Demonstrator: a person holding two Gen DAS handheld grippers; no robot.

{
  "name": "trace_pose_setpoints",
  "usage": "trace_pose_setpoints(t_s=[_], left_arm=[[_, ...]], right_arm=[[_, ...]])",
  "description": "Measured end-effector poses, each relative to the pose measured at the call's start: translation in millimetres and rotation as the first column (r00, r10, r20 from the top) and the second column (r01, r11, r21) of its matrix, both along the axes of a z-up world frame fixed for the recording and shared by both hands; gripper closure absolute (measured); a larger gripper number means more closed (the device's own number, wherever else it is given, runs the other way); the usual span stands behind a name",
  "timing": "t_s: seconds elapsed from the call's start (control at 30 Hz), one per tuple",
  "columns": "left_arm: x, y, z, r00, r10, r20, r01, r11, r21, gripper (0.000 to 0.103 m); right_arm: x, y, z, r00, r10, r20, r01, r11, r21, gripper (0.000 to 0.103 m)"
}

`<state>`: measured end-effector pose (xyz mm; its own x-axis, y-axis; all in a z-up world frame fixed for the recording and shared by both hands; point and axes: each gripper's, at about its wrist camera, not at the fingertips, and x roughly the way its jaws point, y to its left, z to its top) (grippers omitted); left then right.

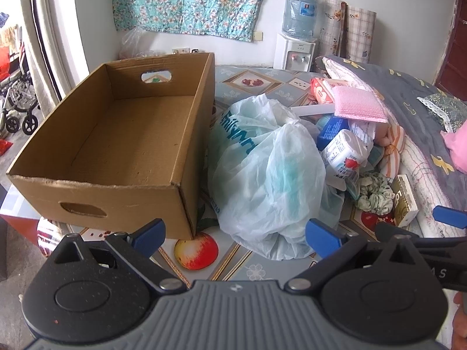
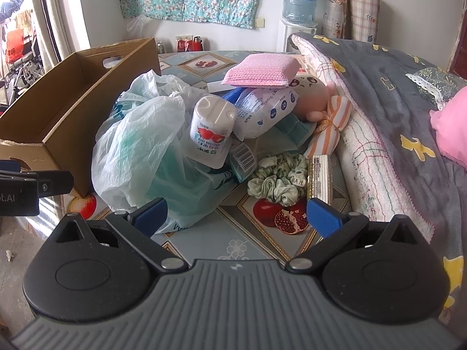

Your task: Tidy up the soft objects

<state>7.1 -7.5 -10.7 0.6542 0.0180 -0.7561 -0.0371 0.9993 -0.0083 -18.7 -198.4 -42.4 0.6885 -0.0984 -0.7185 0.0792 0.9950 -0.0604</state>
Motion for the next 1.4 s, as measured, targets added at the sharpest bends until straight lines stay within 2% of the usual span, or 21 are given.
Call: trace_pose_setpoints(t_s=[0.2,0.33,0.43,0.53,0.63,0.73,0.93,1.1,1.23,1.33,1.37,1.4], left_arm=[[13.8,-17.7,20.3,0.992,-0.09,0.086,0.086,0.995,0.052,0.001],[38.6,-26.1,44.3,0.963,-0.215,0.164,0.218,0.976,0.003,0.001],[68.5,-30.7,55.7,0.94,-0.291,0.179,0.303,0.952,-0.044,0.0],[105.6,-42.1,62.8,0.924,-0.338,0.178,0.352,0.935,-0.051,0.001],[144.7,-55.3,60.9,0.916,-0.37,0.154,0.381,0.923,-0.047,0.001],[182.4,-67.5,49.0,0.894,-0.44,0.086,0.446,0.892,-0.076,0.001],[228.9,-97.5,16.1,0.818,-0.573,-0.045,0.563,0.815,-0.139,0.001],[254.5,-109.8,-2.8,0.777,-0.624,-0.084,0.594,0.771,-0.23,0.003],[269.6,-121.0,-13.9,0.762,-0.636,-0.121,0.593,0.761,-0.264,0.003],[276.7,-127.9,-21.9,0.759,-0.633,-0.151,0.585,0.766,-0.268,0.004],[278.4,-129.2,-24.2,0.76,-0.631,-0.159,0.58,0.767,-0.275,0.005],[279.4,-129.7,-26.0,0.762,-0.626,-0.165,0.571,0.77,-0.284,0.009]], right_arm=[[10.6,-29.7,17.4,0.997,0.017,0.072,-0.019,1.0,0.02,0.001],[28.4,-60.2,41.5,0.986,0.048,0.157,-0.055,0.998,0.041,0.001],[54.8,-95.4,58.4,0.982,0.043,0.182,-0.068,0.988,0.138,0.001],[85.8,-128.3,66.6,0.984,0.004,0.18,-0.047,0.972,0.232,0.001],[119.7,-159.0,63.4,0.99,-0.036,0.137,-0.017,0.93,0.367,0.001],[152.7,-180.7,49.7,0.995,-0.063,0.08,0.017,0.877,0.48,0.002],[193.2,-192.5,17.3,0.998,-0.068,-0.008,0.06,0.818,0.572,0.021],[212.3,-194.6,-9.1,0.996,-0.048,-0.076,0.086,0.768,0.635,0.037],[219.2,-196.2,-21.1,0.996,-0.03,-0.087,0.082,0.713,0.697,0.05],[220.9,-193.0,-21.4,0.997,-0.022,-0.07,0.065,0.704,0.707,0.061],[220.7,-192.2,-20.6,0.998,-0.018,-0.065,0.059,0.701,0.71,0.068],[220.4,-192.0,-19.3,0.998,-0.018,-0.064,0.058,0.701,0.711,0.069]])
